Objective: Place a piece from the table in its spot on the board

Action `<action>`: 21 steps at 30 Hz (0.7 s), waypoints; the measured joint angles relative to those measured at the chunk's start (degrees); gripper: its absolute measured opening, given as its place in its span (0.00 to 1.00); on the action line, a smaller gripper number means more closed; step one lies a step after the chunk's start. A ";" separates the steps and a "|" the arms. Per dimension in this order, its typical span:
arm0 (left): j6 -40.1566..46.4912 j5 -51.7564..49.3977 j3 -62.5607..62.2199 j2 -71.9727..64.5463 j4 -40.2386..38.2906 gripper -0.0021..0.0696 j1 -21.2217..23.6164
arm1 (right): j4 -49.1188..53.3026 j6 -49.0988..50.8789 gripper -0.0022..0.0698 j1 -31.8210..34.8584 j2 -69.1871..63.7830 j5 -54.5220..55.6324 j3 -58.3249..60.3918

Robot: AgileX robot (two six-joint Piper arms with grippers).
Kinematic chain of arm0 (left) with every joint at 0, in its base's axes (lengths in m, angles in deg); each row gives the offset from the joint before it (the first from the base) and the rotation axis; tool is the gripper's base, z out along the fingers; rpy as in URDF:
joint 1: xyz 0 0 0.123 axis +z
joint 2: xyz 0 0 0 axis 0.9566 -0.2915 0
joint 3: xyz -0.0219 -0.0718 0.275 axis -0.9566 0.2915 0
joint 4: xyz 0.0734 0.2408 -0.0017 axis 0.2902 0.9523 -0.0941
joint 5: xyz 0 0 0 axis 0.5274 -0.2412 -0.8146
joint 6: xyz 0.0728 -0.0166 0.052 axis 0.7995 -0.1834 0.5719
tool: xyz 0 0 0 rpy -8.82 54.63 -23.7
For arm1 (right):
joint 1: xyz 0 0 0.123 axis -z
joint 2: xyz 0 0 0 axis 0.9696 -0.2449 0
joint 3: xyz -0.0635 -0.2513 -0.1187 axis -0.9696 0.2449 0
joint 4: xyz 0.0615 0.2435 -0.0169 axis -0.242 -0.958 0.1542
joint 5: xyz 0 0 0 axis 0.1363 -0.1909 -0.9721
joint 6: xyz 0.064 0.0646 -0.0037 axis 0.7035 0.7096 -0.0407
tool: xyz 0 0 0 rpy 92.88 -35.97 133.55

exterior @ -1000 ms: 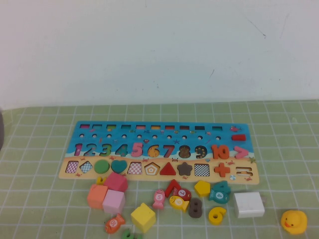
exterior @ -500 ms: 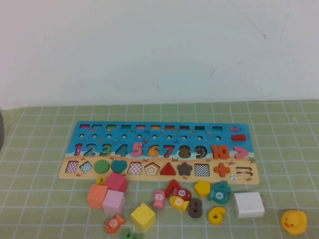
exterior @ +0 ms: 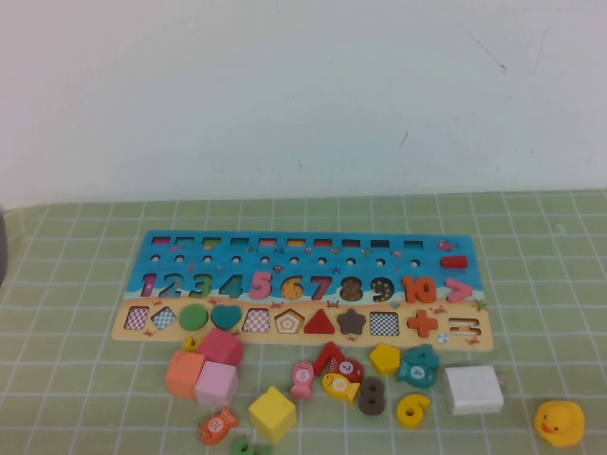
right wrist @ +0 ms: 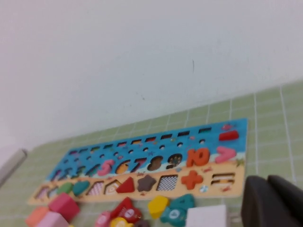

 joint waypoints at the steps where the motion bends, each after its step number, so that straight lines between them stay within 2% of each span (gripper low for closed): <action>1: 0.00 0.00 0.00 0.00 0.00 0.03 0.00 | 2.01 -0.94 0.03 0.00 -1.27 -1.28 -2.34; 4: 0.00 0.00 0.00 0.00 0.00 0.03 0.00 | 10.17 -2.22 0.03 0.00 -6.88 -7.19 -10.50; 5: 0.00 0.00 0.00 0.00 0.00 0.03 0.00 | 16.61 -2.75 0.03 0.00 -12.12 -12.00 -15.95; 7: 0.00 0.00 0.00 0.00 0.00 0.03 0.00 | 22.70 -2.96 0.03 0.00 -17.97 -18.21 -22.27; 11: 0.00 0.00 0.00 0.00 0.00 0.03 0.00 | 31.33 -3.91 0.03 0.00 -29.93 -31.41 -34.06; 16: 0.00 0.00 0.00 0.00 0.00 0.03 0.00 | 33.16 -5.99 0.03 0.00 -42.61 -41.97 -44.78; 21: 0.00 0.00 0.00 0.00 0.00 0.03 0.00 | 31.18 -7.88 0.03 -4.37 -51.95 -43.67 -50.11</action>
